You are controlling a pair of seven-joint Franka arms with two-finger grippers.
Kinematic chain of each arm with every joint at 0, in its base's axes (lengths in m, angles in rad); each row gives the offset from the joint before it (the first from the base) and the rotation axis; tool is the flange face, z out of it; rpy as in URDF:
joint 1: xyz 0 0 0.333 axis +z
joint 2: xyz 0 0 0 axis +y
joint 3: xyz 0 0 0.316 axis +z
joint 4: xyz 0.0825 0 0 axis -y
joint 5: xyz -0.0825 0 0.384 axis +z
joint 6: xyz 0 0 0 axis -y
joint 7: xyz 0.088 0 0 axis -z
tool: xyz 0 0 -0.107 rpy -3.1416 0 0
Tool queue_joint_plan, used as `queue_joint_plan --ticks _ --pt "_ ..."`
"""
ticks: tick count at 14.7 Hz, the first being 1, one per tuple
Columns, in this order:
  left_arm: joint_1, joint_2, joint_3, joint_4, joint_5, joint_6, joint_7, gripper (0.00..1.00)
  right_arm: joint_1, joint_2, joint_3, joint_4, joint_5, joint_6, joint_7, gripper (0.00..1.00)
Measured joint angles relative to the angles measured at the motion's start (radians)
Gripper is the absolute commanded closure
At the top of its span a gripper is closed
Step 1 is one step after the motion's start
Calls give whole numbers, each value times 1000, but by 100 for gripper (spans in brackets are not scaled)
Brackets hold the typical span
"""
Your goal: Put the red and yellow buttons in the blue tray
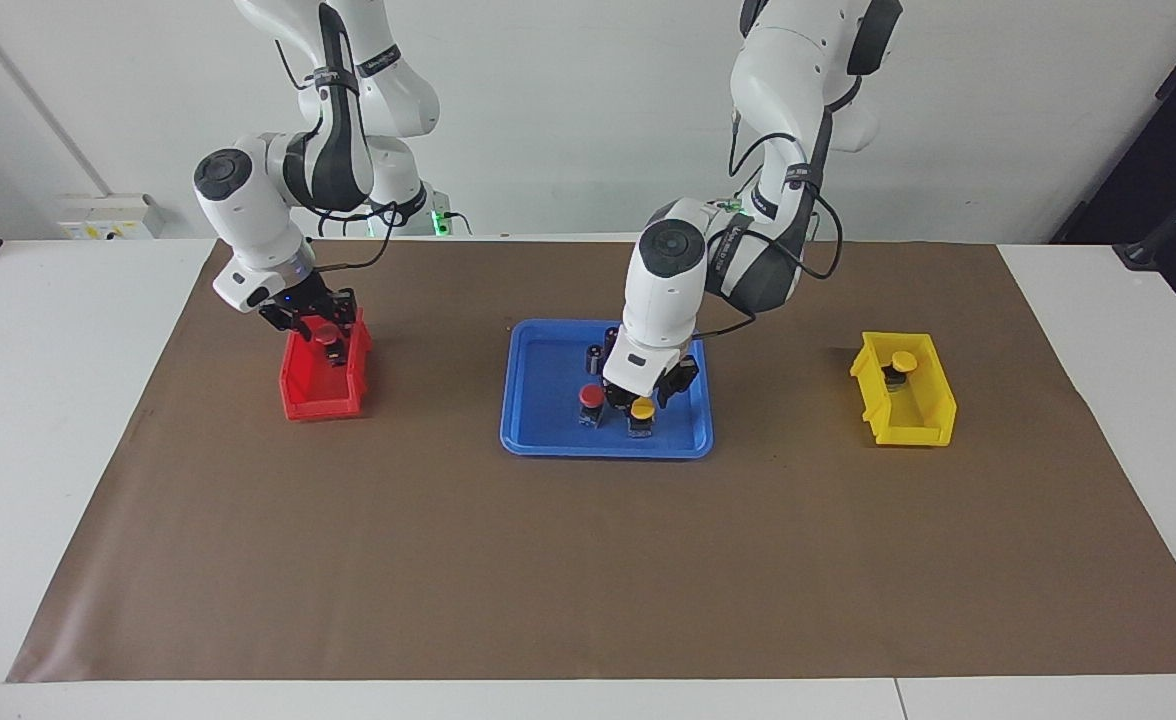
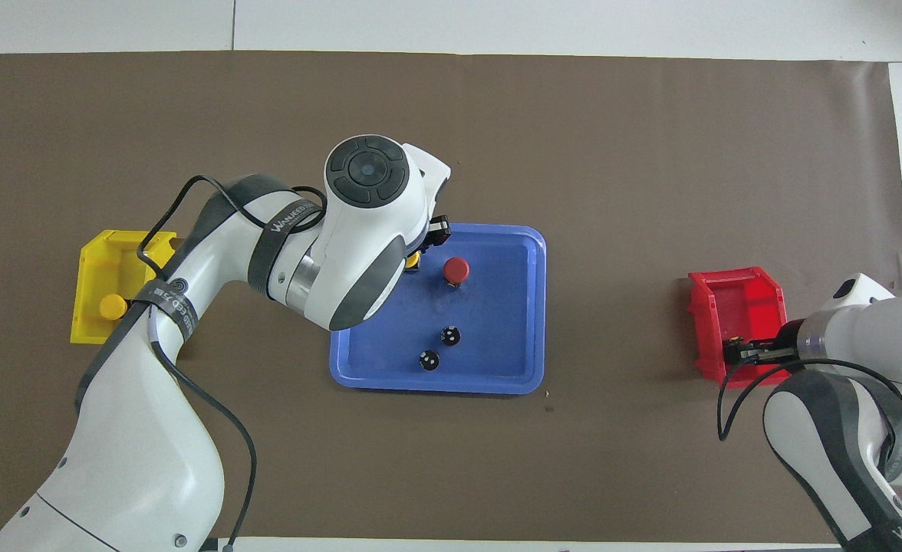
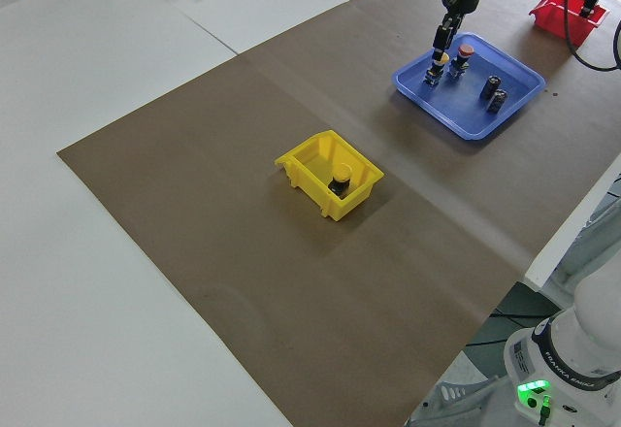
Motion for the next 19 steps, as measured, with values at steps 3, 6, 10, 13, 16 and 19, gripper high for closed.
queue_joint_plan --ticks 3,6,10,13,16,19 --pt "24 -62 13 13 1 -94 20 7 0 0 0 -1 0 0 -3 47" --pt "120 -111 20 12 1 -166 134 6 0 0 0 -2 0 0 -4 63" --pt "312 -155 26 11 5 -216 369 3 -1 -1 0 -5 0 0 -9 75" --pt "435 -165 28 11 11 -218 537 0 -1 -1 0 2 0 -4 -16 75" --pt "556 -189 29 3 12 -219 700 0 7 4 2 109 1 -134 -17 75" --pt "624 -229 28 -55 12 -219 811 0 71 18 5 301 7 -323 42 75"
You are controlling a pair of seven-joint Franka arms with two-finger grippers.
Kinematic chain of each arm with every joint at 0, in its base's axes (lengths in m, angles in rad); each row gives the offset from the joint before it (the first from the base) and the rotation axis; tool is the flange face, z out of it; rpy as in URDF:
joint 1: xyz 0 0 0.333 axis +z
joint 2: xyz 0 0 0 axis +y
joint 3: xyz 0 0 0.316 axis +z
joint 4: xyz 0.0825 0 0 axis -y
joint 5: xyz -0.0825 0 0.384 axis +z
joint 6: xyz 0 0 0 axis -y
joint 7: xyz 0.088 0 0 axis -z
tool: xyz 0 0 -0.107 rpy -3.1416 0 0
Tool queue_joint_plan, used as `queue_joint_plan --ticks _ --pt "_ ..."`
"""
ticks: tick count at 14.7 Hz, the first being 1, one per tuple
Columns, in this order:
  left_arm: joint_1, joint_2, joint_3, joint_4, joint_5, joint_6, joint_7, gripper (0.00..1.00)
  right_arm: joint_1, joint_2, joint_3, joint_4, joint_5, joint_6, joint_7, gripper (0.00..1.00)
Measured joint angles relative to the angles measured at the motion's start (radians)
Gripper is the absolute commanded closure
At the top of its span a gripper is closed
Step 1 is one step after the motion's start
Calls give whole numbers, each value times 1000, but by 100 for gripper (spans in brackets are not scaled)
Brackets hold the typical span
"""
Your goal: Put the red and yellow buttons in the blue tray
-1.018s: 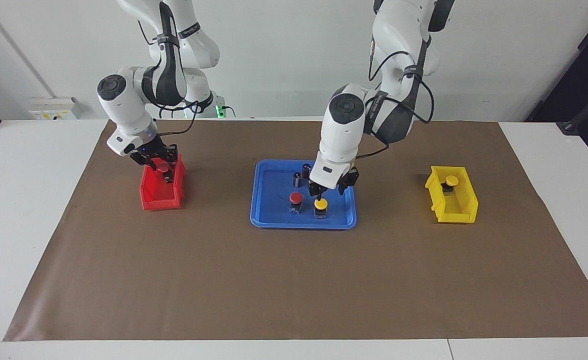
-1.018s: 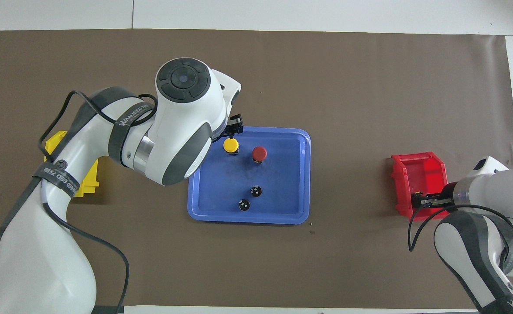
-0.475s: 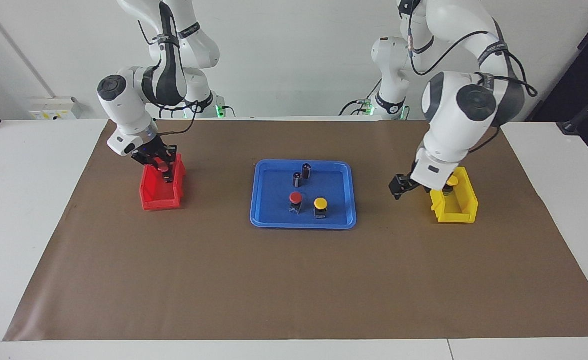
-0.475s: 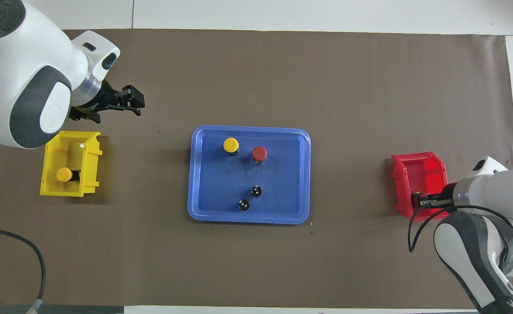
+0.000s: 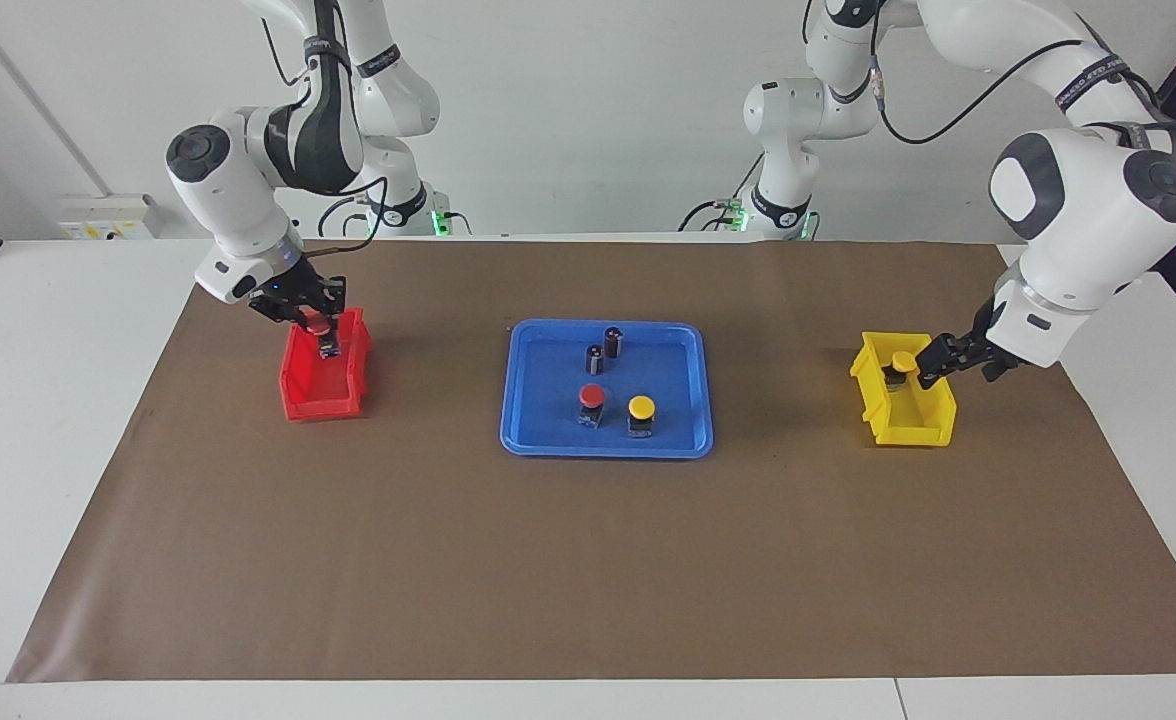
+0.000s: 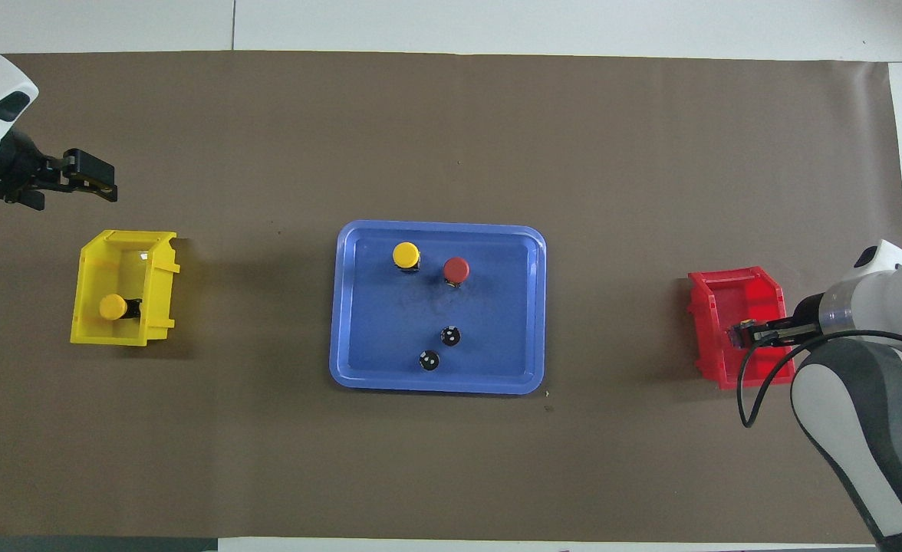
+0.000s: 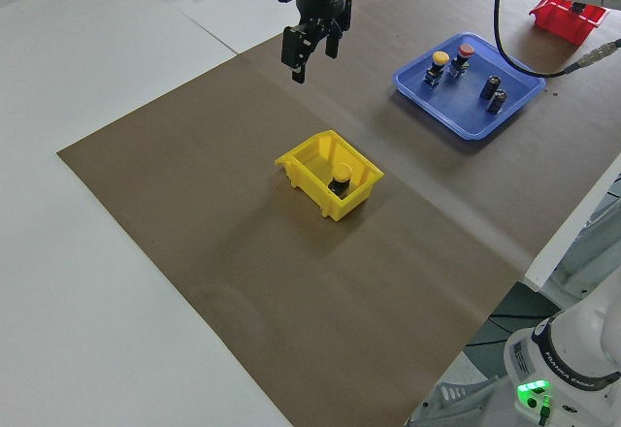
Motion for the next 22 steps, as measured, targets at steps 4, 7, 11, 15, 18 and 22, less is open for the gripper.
queue_joint_plan --ticks 4,7,11,15,18,22 --pt "23 -61 -1 -148 0 46 60 0 156 89 7 266 7 -138 246 75" --pt "24 -130 -4 -320 0 150 101 0 318 219 13 403 47 -82 533 74" --pt "46 -203 -4 -470 0 230 145 0 457 422 16 483 50 102 723 74" --pt "48 -238 -4 -537 0 280 157 19 466 513 12 486 50 165 725 72" --pt "51 -248 -4 -565 0 301 158 28 469 525 12 465 50 178 725 72" --pt "52 -252 -4 -583 0 331 159 34 484 524 12 441 50 180 725 71"
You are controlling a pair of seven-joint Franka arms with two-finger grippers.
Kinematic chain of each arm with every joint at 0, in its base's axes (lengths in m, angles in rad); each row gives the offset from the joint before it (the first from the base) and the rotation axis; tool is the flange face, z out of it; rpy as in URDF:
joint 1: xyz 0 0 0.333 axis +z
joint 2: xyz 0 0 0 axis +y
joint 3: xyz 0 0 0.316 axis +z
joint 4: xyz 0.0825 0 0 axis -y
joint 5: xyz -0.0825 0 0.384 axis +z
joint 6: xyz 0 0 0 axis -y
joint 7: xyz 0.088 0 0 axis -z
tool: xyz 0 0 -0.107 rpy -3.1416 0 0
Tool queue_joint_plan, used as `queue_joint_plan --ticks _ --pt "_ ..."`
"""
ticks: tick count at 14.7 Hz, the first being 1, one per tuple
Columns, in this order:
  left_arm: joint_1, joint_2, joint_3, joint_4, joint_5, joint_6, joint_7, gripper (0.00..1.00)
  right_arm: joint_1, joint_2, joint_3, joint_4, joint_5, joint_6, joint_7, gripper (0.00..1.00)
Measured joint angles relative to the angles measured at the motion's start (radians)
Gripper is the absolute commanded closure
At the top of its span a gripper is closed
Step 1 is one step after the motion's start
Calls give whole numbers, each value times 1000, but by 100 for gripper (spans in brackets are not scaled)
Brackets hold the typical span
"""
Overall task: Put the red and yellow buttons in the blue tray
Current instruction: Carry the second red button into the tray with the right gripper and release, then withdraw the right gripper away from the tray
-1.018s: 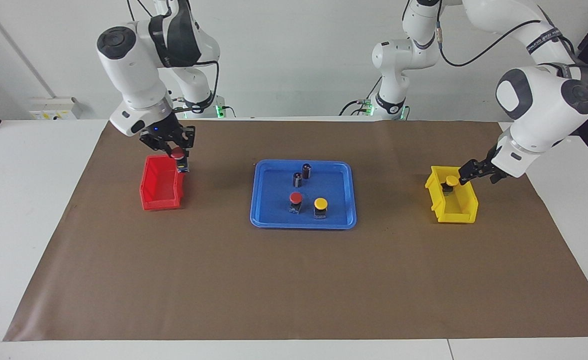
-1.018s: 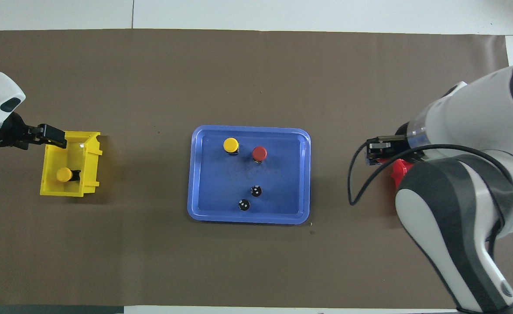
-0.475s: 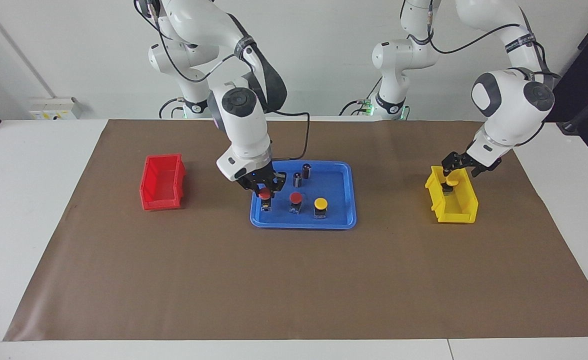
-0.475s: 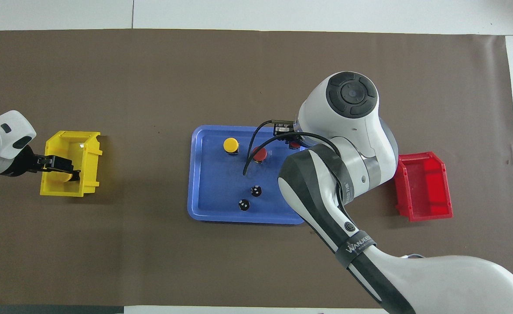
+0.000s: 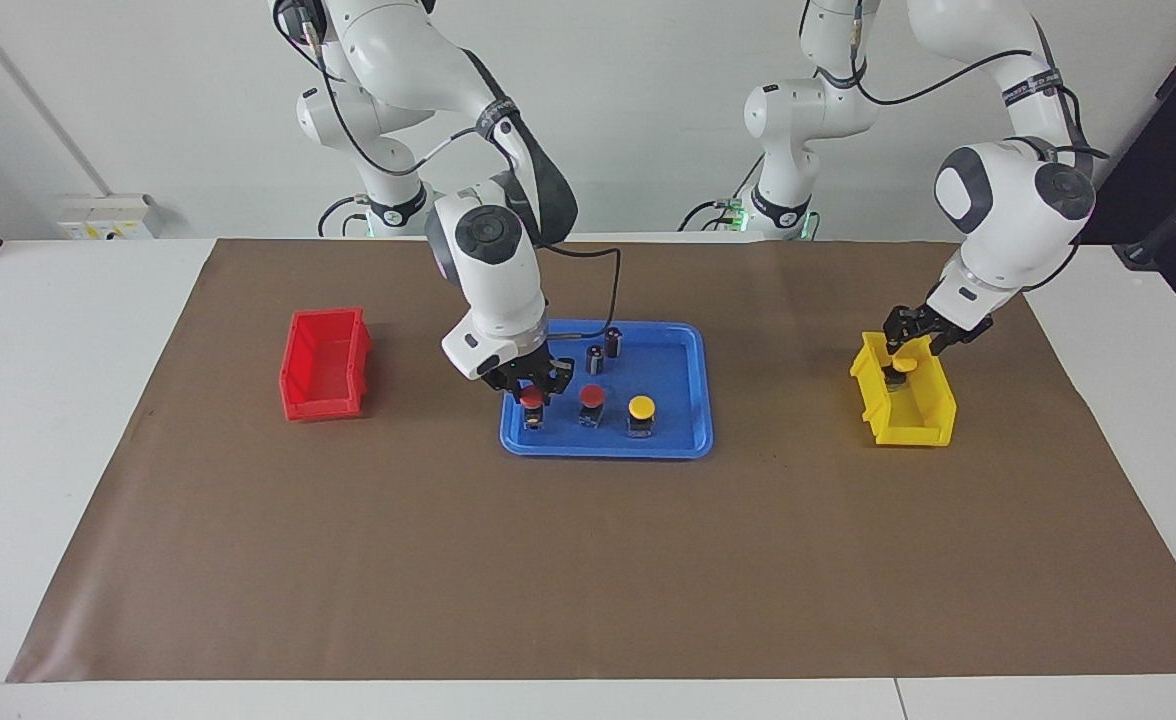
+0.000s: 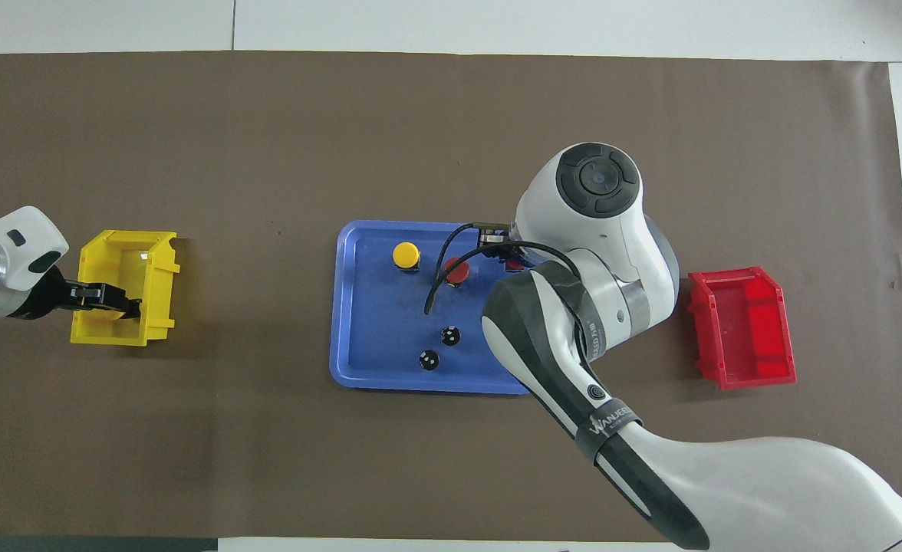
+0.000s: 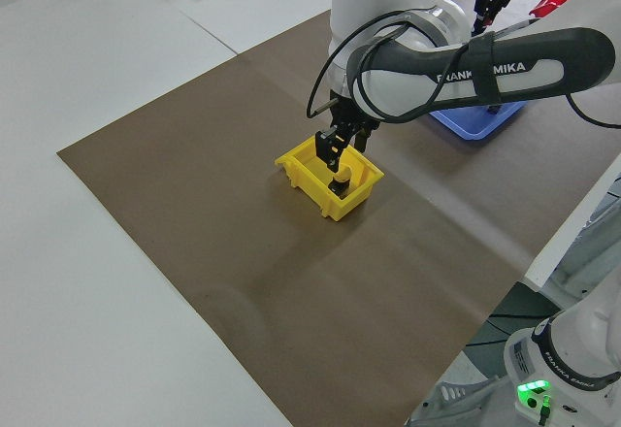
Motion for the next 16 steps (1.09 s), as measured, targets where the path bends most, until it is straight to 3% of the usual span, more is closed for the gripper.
queue_joint_plan --ticks 3,4,7,10,12,13,16 --pt "1 0 0 -8 0 18 0 35 15 -5 0 -33 0 20 0 70" --pt "1 1 0 -12 0 27 0 36 17 -8 0 -46 0 34 0 65" --pt "4 8 0 -31 0 64 0 36 18 -10 -1 -64 0 56 0 19" --pt "10 14 0 -52 0 106 0 37 17 -19 -3 -62 0 59 -1 0" --pt "11 17 0 -57 0 113 0 39 15 -29 -9 -35 -5 50 -1 0" --pt "11 19 0 -58 0 118 0 46 10 -34 -14 -4 -17 18 -1 0" --pt "11 26 0 -61 0 129 0 80 -56 -54 -21 168 -63 -202 -8 0"
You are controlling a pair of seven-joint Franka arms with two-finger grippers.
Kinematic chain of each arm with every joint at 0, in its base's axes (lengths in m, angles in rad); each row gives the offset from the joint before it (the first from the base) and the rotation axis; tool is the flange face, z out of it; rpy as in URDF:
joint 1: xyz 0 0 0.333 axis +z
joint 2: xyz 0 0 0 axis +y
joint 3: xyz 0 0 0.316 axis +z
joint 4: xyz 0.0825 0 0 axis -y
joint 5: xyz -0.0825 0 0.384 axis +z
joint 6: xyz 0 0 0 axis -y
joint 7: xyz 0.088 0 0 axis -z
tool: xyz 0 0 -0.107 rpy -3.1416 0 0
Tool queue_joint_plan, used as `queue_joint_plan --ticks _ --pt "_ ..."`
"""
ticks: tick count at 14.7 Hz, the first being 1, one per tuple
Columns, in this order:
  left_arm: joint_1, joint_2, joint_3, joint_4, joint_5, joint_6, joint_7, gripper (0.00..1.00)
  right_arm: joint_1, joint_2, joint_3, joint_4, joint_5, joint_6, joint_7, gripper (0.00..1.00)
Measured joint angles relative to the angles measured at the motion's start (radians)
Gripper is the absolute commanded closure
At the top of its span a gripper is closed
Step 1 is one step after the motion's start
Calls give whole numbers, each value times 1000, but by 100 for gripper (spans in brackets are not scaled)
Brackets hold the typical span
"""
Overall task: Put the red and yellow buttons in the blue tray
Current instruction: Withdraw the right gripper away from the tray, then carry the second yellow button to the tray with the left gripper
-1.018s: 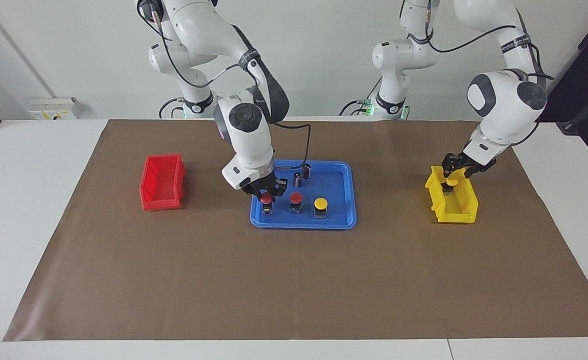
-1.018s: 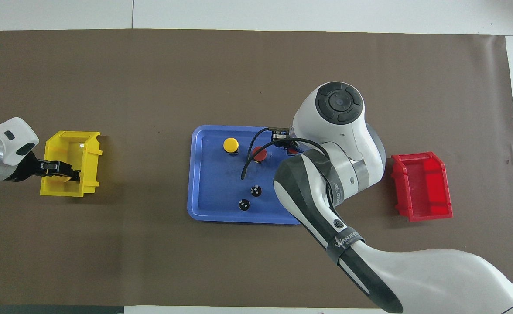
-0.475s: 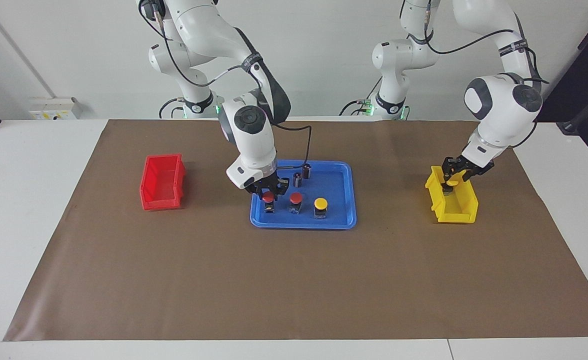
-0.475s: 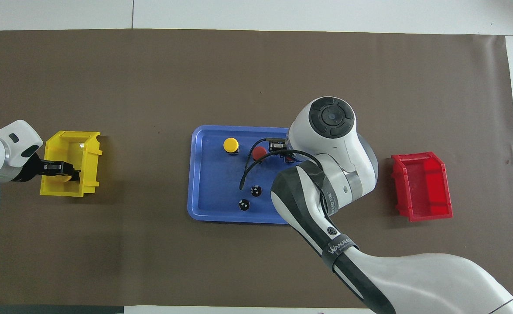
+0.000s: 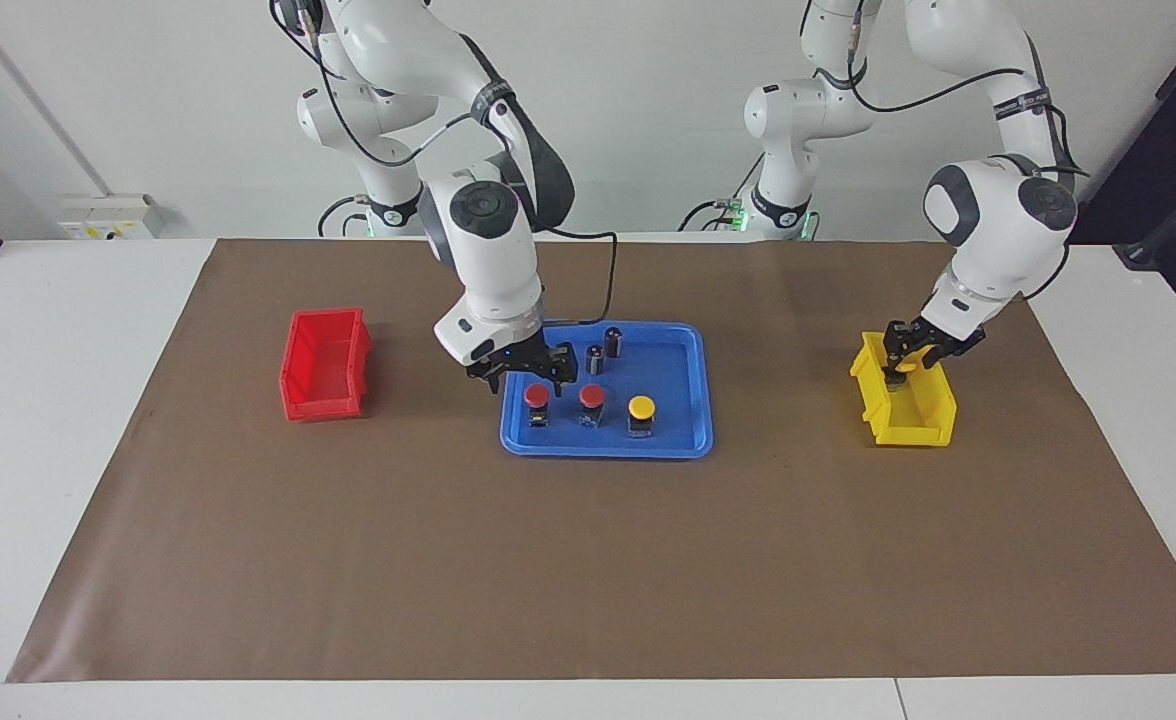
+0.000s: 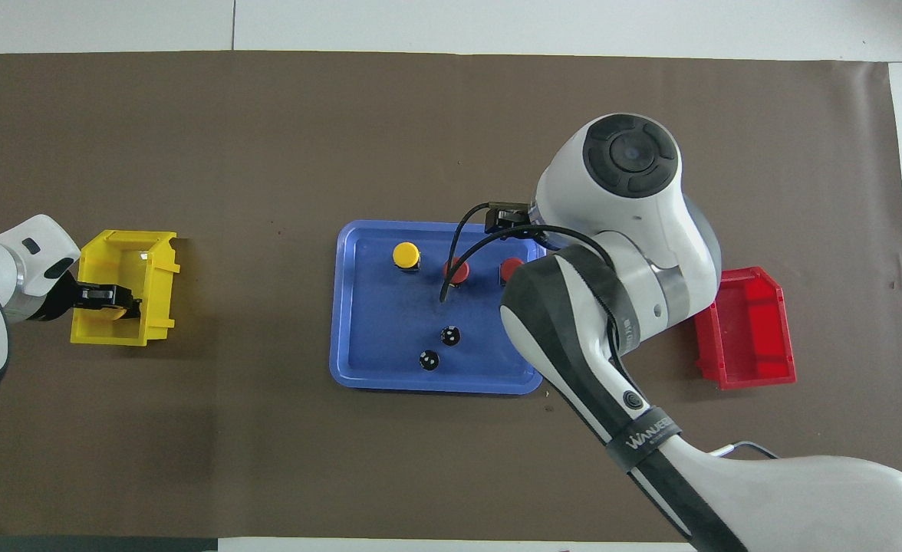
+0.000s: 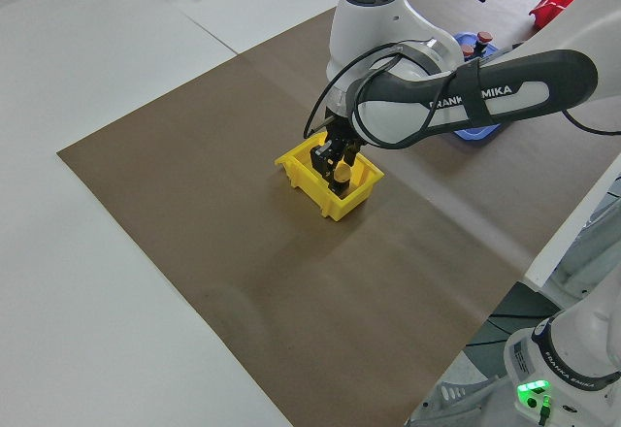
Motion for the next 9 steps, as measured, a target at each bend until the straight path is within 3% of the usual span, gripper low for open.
queue_joint_plan --ticks 2,5,9 --pt "0 0 0 0 0 2 0 90 -67 -22 -1 125 -3 -178 -56 0" --pt "0 1 -1 38 0 -33 -8 91 -163 -74 -4 219 -4 -341 -139 0" --pt "-4 -8 -17 281 0 -347 -47 92 -321 -155 -8 229 -5 -448 -285 0"
